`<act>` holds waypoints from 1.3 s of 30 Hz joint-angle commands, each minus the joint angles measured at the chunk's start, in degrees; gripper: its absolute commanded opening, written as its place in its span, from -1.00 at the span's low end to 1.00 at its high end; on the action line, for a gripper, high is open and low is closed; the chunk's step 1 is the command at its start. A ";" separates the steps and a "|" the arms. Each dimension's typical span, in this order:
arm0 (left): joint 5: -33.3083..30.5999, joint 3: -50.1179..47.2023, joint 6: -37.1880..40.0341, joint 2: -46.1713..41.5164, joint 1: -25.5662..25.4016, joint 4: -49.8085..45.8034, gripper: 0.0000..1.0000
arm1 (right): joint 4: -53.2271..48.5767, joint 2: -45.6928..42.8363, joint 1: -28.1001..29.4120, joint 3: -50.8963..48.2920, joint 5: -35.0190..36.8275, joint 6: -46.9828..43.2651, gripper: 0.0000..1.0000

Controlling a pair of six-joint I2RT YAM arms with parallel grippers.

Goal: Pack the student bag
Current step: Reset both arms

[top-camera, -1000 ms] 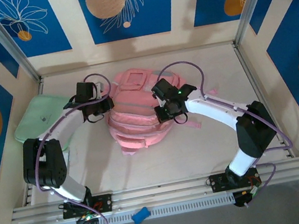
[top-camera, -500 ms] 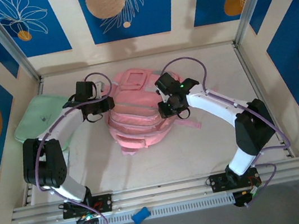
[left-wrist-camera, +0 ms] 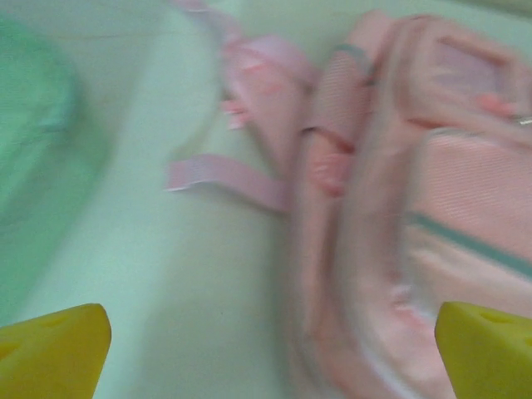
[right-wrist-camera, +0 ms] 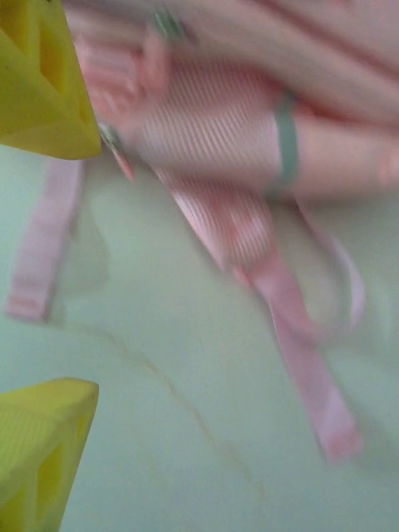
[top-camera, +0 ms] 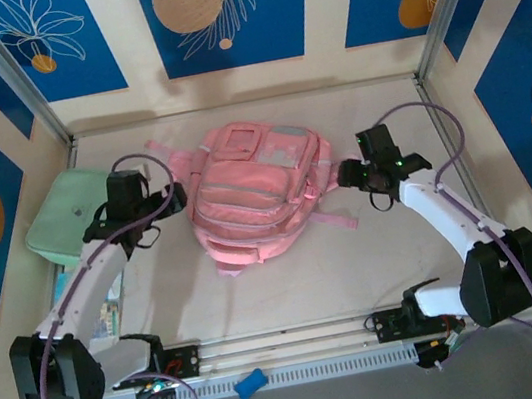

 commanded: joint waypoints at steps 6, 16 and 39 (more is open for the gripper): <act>-19.46 -17.62 12.77 1.91 3.72 29.15 0.98 | 34.22 1.87 -7.66 -14.23 7.75 -9.39 0.50; -3.70 -27.47 23.01 16.89 4.43 68.85 0.98 | 63.79 10.55 -11.49 -22.88 -13.49 -22.82 0.58; 4.23 -27.53 23.01 22.80 6.90 73.76 0.99 | 74.86 14.70 -11.75 -27.34 -16.59 -23.93 0.98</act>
